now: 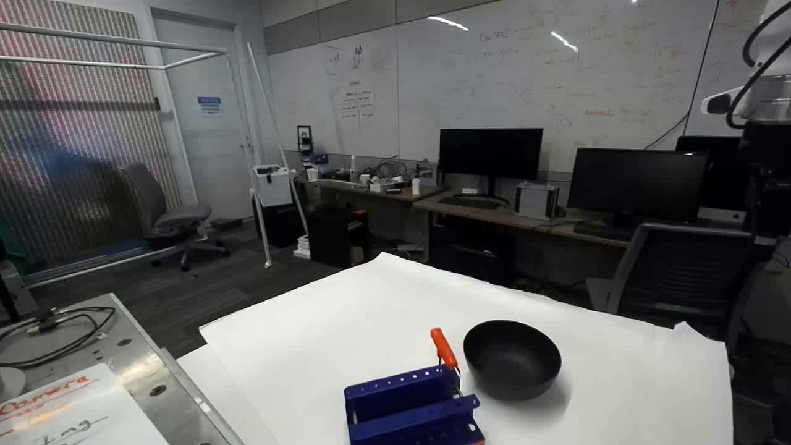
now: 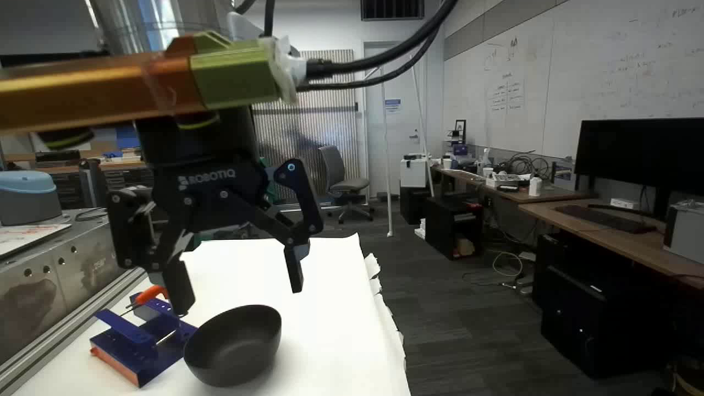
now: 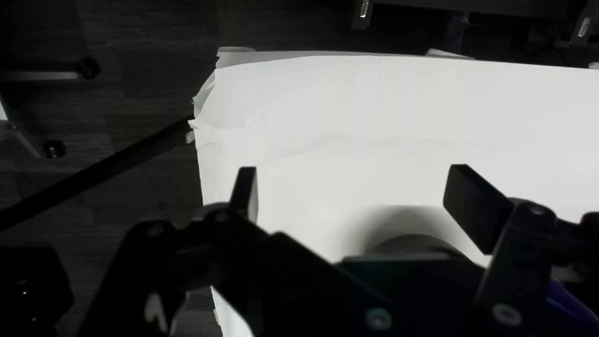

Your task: Put the wrench inside the black bowl

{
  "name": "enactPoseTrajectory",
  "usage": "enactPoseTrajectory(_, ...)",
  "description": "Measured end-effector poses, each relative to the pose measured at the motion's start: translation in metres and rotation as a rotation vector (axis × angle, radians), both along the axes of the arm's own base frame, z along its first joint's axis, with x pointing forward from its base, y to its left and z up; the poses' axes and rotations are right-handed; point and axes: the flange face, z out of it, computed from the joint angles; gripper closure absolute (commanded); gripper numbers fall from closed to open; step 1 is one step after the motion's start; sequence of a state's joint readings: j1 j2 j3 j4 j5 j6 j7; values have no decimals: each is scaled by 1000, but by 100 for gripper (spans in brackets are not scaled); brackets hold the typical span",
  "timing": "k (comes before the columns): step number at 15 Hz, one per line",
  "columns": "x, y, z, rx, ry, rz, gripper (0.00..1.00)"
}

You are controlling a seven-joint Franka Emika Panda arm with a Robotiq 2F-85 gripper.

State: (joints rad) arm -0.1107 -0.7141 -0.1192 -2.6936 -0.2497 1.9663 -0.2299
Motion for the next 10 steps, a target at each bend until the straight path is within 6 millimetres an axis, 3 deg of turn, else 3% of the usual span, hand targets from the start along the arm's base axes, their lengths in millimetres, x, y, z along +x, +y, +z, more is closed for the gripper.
enactPoseTrajectory(7, 5, 5, -1, 3, -8, 17, 0)
enactPoseTrajectory(10, 38, 54, -2, 39, -58, 126, 0)
